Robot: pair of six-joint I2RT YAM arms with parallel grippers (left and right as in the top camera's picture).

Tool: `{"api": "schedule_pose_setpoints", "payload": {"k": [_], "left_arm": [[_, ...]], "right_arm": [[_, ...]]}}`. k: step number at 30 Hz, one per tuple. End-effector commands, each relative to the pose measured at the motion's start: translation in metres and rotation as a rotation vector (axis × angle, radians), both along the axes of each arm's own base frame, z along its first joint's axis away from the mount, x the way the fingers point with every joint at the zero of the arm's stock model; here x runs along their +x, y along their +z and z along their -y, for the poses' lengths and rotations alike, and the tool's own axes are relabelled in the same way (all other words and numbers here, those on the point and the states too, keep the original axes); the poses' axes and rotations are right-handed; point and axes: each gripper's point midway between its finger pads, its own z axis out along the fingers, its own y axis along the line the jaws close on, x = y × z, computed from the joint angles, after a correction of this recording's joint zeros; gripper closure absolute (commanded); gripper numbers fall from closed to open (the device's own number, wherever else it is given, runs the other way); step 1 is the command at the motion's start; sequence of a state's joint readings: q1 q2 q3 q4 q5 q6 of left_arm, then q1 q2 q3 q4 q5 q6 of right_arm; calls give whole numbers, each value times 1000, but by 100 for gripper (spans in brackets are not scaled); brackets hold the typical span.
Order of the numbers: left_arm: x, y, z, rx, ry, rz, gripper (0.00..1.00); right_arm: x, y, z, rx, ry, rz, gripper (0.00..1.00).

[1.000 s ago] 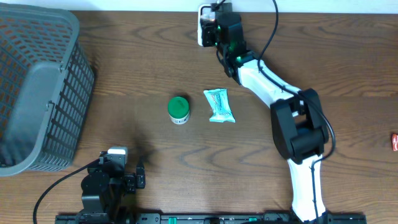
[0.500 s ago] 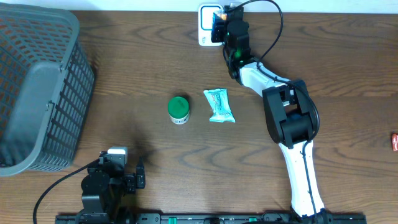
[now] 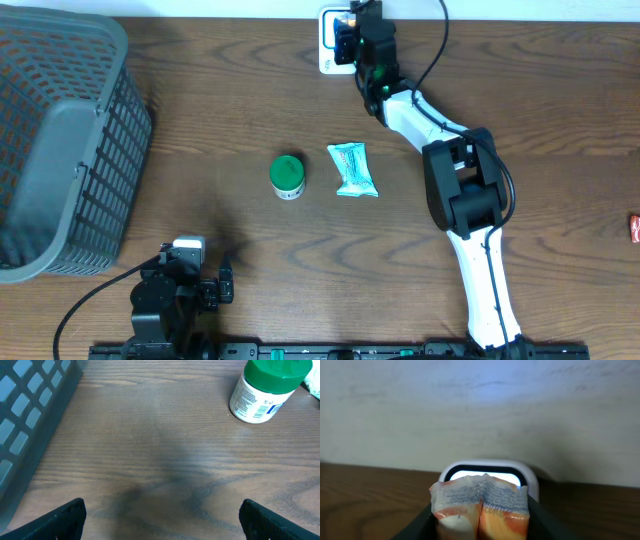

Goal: Scan the item barcode
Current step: 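Carry the Kleenex pack to the scanner and hold it in front, then carry the Kleenex pack to the right edge and release it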

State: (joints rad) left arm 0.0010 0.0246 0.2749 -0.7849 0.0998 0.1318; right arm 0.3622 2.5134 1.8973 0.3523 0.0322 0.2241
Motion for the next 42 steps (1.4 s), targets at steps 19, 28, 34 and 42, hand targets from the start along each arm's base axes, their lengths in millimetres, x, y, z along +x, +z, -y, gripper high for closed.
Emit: {"api": "schedule_pose_setpoints", "payload": {"k": [19,28,34,42], "left_arm": [[0,0,0,2,-5,1,2],[0,0,0,2,-5,2,2],[0,0,0,2,-5,1,2],[0,0,0,2,-5,2,2]], "right_arm": [[-8,38,26,-263,-103,-10,65],[-90,74,148,-445,-364,-415,55],[-164,46,287,-574,-627,-790,50],[-224,4,444,-464,-909,-1032,49]]}}
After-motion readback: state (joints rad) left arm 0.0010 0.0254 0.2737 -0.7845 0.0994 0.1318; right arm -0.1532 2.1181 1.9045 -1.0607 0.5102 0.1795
